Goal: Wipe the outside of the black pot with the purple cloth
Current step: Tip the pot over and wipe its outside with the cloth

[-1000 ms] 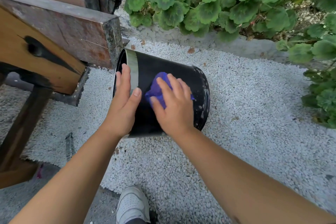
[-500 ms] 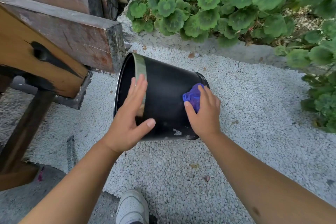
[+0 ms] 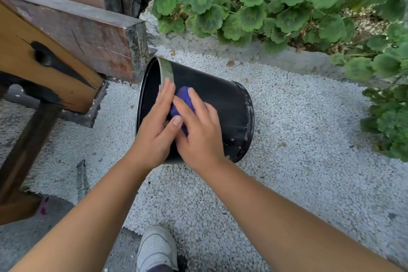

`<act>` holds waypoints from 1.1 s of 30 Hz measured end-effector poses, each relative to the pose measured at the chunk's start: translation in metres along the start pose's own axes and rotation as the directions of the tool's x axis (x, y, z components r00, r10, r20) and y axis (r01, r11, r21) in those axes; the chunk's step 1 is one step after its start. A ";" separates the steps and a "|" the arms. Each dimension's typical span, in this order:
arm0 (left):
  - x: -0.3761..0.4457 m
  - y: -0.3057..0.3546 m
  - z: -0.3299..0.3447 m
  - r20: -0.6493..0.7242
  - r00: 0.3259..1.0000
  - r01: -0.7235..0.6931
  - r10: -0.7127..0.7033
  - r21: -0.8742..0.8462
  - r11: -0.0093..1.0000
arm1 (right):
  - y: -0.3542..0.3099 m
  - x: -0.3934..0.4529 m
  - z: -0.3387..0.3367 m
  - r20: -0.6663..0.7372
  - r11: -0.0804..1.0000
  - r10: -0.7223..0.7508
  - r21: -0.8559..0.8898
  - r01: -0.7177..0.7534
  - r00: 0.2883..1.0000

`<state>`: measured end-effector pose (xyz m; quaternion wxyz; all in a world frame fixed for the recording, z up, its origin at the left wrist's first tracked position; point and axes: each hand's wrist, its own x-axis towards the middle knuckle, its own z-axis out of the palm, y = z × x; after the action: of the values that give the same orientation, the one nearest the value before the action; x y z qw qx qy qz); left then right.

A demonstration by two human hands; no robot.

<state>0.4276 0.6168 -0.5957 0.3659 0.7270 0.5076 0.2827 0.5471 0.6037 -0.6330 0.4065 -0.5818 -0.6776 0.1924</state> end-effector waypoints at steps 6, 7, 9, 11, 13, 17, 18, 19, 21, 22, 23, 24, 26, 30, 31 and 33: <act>0.005 -0.003 -0.002 -0.010 0.998 0.057 -0.057 -0.023 0.998 | 0.034 -0.004 0.003 -0.041 0.991 0.096 -0.085 -0.099 0.995; 0.006 -0.005 -0.004 -0.025 0.997 0.079 -0.079 -0.028 0.997 | 0.042 -0.007 0.003 -0.053 0.983 0.151 -0.095 -0.156 0.987; 0.006 -0.007 -0.007 -0.048 0.992 0.111 -0.114 -0.047 0.993 | 0.059 -0.015 0.001 -0.062 0.957 0.262 -0.112 -0.267 0.963; 0.006 -0.007 -0.007 -0.027 0.993 0.112 -0.114 -0.047 0.993 | 0.075 -0.021 -0.002 -0.047 0.912 0.381 -0.141 -0.384 0.923; 0.005 -0.007 -0.008 0.039 0.997 0.070 -0.069 -0.018 0.997 | 0.089 -0.025 -0.005 -0.046 0.854 0.485 -0.188 -0.485 0.873; -0.010 -0.032 -0.025 0.074 0.992 -0.110 0.102 0.115 0.987 | 0.105 -0.028 -0.011 -0.014 0.845 0.509 -0.183 -0.503 0.860; -0.020 -0.040 -0.026 0.077 0.994 -0.092 0.083 0.128 0.987 | 0.106 -0.028 -0.012 -0.002 0.851 0.506 -0.160 -0.500 0.863; -0.031 -0.046 -0.025 0.093 0.995 -0.041 0.031 0.112 0.993 | 0.106 -0.028 -0.012 0.009 0.855 0.507 -0.136 -0.501 0.862; -0.050 -0.049 -0.016 0.102 0.993 0.053 -0.061 0.071 0.996 | 0.103 -0.027 -0.013 0.028 0.859 0.506 -0.104 -0.501 0.862; -0.054 -0.050 -0.012 0.073 0.994 0.082 -0.086 0.058 0.995 | 0.102 -0.026 -0.014 0.033 0.861 0.505 -0.092 -0.501 0.862; -0.056 -0.051 -0.009 0.045 0.993 0.103 -0.105 0.040 0.994 | 0.102 -0.025 -0.015 0.037 0.861 0.506 -0.076 -0.503 0.862; -0.054 -0.049 -0.008 0.032 0.992 0.122 -0.123 0.015 0.992 | 0.102 -0.022 -0.017 0.040 0.861 0.508 -0.053 -0.506 0.860; -0.046 -0.042 -0.009 0.019 0.990 0.138 -0.138 -0.030 0.990 | 0.105 -0.014 -0.024 0.046 0.858 0.513 0.009 -0.514 0.857; -0.033 -0.026 -0.011 -0.005 0.992 0.128 -0.129 -0.067 0.990 | 0.110 0.010 -0.040 0.073 0.847 0.515 0.114 -0.520 0.854; -0.028 -0.023 -0.012 0.009 0.990 0.139 -0.139 -0.052 0.989 | 0.111 0.017 -0.045 0.093 0.839 0.523 0.120 -0.531 0.847; -0.019 -0.016 -0.013 0.040 0.985 0.161 -0.166 0.104 0.981 | 0.114 0.029 -0.051 0.166 0.832 0.533 0.075 -0.549 0.830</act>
<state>0.4028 0.6058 -0.6017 0.3632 0.7069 0.5701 0.2082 0.6587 0.6485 -0.6768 0.3214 -0.7098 -0.4988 0.3797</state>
